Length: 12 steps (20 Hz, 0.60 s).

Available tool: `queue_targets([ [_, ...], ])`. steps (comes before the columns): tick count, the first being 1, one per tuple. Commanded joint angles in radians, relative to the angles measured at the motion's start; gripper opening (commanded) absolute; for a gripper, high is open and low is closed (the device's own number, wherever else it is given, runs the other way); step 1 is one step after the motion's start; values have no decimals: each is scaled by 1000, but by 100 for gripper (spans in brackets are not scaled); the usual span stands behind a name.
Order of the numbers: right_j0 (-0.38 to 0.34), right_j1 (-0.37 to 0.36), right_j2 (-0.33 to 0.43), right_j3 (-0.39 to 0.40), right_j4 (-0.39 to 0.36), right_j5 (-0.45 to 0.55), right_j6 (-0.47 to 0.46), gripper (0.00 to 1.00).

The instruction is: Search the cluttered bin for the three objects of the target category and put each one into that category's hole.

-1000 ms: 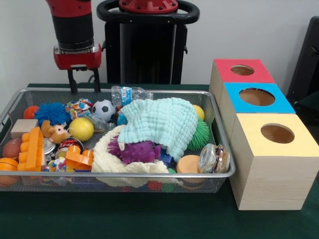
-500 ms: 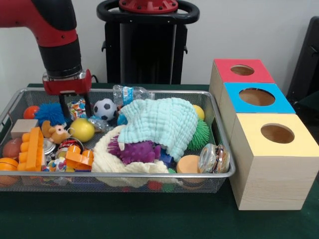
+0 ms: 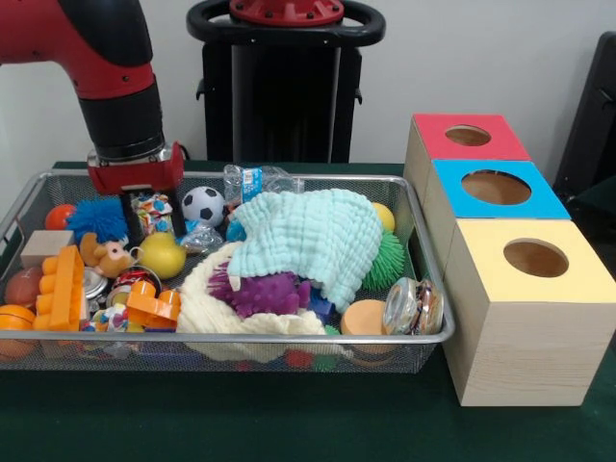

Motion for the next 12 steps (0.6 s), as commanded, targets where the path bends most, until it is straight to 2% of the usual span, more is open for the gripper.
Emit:
queue_targets([
  [1, -3, -38, 52, 80, 29, 20, -5, 100],
  [4, -22, -52, 67, 108, 36, 24, -26, 100],
  [9, -64, 0, 84, 74, 31, 47, -88, 100],
  [12, -72, 11, 91, 69, 36, 61, -91, 100],
])
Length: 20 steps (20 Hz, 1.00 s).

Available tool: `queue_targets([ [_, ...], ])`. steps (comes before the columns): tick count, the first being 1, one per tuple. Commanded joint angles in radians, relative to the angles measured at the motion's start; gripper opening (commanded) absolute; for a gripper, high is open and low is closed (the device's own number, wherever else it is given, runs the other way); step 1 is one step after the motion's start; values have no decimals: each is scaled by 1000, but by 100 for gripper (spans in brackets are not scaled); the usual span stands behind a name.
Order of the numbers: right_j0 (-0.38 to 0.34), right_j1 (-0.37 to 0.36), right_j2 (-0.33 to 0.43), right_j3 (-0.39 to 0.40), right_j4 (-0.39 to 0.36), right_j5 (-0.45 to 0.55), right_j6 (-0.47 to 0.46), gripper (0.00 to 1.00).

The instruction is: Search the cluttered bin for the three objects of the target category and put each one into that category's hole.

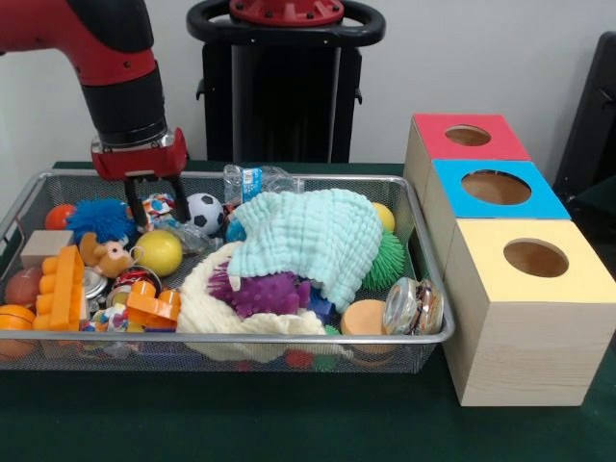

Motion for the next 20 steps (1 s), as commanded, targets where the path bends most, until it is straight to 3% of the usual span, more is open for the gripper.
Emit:
queue_targets([
  [1, -39, 39, 79, 21, 22, 56, -86, 100],
  [11, -34, 55, 87, 12, 12, 55, -77, 100],
  [20, 79, -33, 18, 117, -23, -137, 123, 100],
])
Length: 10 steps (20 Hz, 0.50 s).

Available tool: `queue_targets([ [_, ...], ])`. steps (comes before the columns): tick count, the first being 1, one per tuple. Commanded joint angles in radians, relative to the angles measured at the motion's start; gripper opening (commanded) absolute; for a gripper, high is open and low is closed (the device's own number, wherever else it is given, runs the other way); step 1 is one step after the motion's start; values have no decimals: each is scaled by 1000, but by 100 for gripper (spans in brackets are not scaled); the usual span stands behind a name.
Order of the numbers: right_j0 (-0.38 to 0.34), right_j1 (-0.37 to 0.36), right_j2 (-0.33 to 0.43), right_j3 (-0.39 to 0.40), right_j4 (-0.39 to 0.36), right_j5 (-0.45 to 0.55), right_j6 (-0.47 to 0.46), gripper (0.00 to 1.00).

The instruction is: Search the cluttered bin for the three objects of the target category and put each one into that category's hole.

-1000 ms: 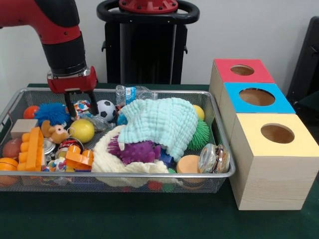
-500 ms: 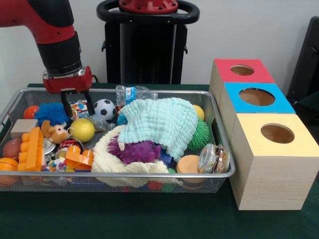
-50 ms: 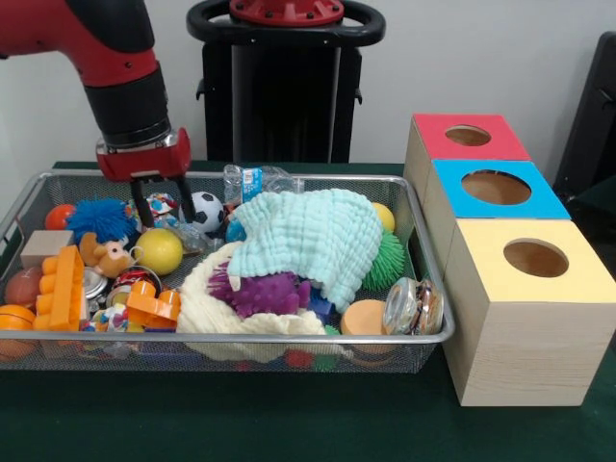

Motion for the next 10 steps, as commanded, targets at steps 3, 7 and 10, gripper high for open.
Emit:
queue_targets([
  [3, 108, -71, -36, 107, -16, -140, 152, 100],
  [7, 119, -101, -54, 117, -2, -161, 147, 100],
  [10, 98, -102, -47, 138, 17, -196, 147, 100],
])
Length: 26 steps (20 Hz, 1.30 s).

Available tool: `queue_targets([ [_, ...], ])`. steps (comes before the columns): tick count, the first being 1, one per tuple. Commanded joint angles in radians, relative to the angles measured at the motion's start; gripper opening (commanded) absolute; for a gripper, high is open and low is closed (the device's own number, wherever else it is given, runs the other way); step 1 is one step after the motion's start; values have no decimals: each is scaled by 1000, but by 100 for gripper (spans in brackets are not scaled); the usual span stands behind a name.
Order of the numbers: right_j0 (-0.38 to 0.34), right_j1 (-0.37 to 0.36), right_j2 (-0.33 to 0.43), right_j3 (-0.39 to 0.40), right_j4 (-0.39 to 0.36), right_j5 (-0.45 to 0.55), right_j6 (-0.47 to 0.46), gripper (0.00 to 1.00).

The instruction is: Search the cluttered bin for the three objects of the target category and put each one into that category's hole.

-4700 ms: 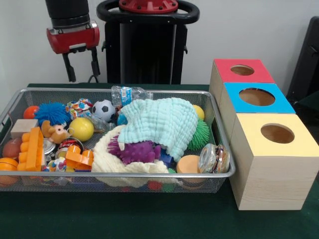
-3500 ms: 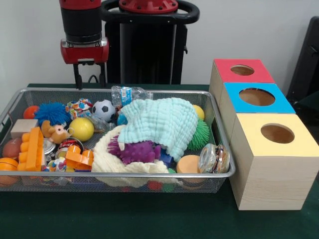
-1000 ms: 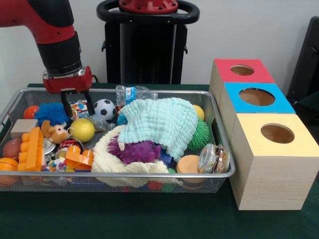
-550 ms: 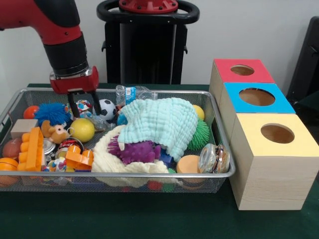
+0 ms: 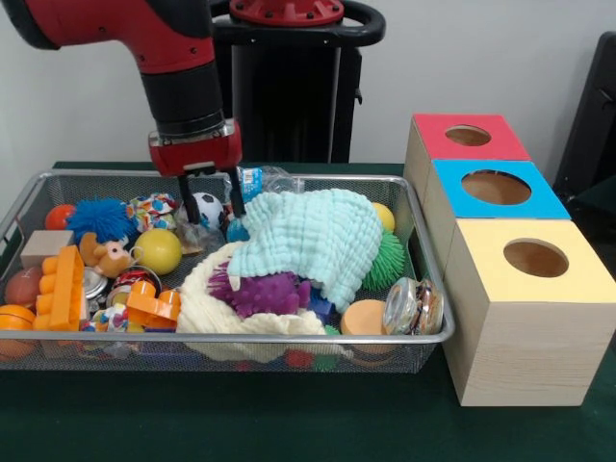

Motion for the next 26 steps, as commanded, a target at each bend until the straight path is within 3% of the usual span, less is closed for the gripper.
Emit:
queue_targets([
  [1, -16, -34, -27, 76, 30, -97, 139, 0],
  [13, -72, -6, 16, 78, 67, -65, 92, 0],
  [25, -81, 13, 27, 73, 69, -70, 77, 0],
  [26, -81, 18, 30, 70, 68, -70, 74, 100],
])
